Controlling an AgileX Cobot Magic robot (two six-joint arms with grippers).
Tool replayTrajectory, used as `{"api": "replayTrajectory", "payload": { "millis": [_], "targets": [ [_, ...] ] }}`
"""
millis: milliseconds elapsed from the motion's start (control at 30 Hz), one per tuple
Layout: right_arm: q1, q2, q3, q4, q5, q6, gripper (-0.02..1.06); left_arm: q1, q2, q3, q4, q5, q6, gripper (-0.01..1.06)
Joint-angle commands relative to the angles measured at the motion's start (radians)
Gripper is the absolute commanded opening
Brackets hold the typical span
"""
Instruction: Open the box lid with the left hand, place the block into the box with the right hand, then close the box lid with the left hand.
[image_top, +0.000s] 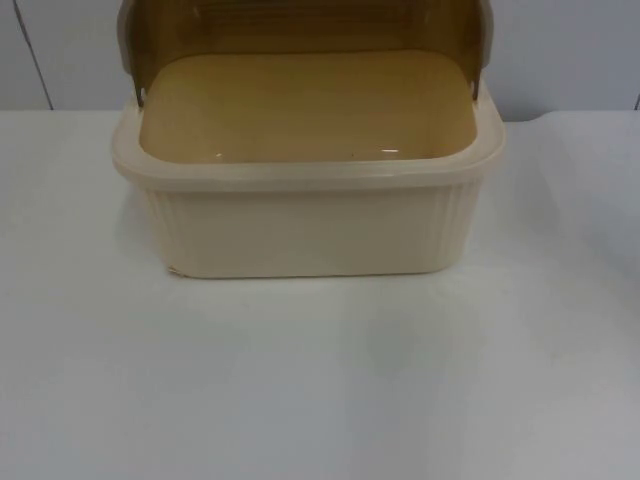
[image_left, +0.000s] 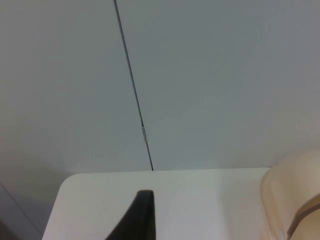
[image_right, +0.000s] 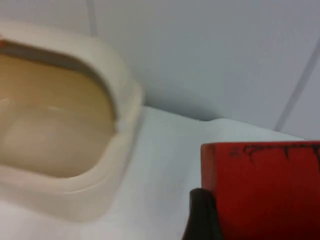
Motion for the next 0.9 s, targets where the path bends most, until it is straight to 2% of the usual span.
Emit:
{"api": "replayTrajectory", "payload": {
  "millis": [0,33,167,233,333,367,467,533,667,867],
  "targets": [
    [0.104,0.02,0.016,0.038,-0.092,-0.024,0.14,0.002,0.002,-0.005,0.002,-0.006,-0.003,1.05],
    [0.104,0.02,0.016,0.038,-0.092,-0.024,0.14,0.002,0.002,-0.005,0.002,-0.006,-0.003,1.05],
    [0.266,0.111,0.016,0.036,-0.222,-0.024,0.14,0.002,0.002,-0.005,0.002,-0.006,-0.003,1.05],
    [0.298,0.144,0.016,0.036,-0.248,-0.024,0.14,0.002,0.002,-0.005,0.002,-0.006,-0.003,1.05],
    [0.365,0.274,0.016,0.036,-0.372,-0.014,0.14,0.002,0.002,-0.005,0.002,-0.006,-0.003,1.05],
    [0.365,0.274,0.016,0.036,-0.372,-0.014,0.14,0.002,0.002,-0.005,0.002,-0.006,-0.003,1.05],
    [0.376,0.388,0.0,0.036,-0.5,0.002,0.14,0.002,0.002,-0.005,0.002,-0.006,-0.003,1.05],
    [0.376,0.427,-0.016,0.036,-0.514,0.002,0.14,0.002,0.002,-0.005,0.002,-0.004,-0.003,1.05],
    [0.376,0.586,-0.127,0.035,-0.533,-0.043,0.14,0.002,0.002,-0.005,0.002,-0.002,-0.003,1.05],
    [0.376,0.763,-0.257,0.035,-0.557,-0.047,0.14,0.002,0.002,-0.005,0.002,0.001,-0.003,1.05]
  ]
}}
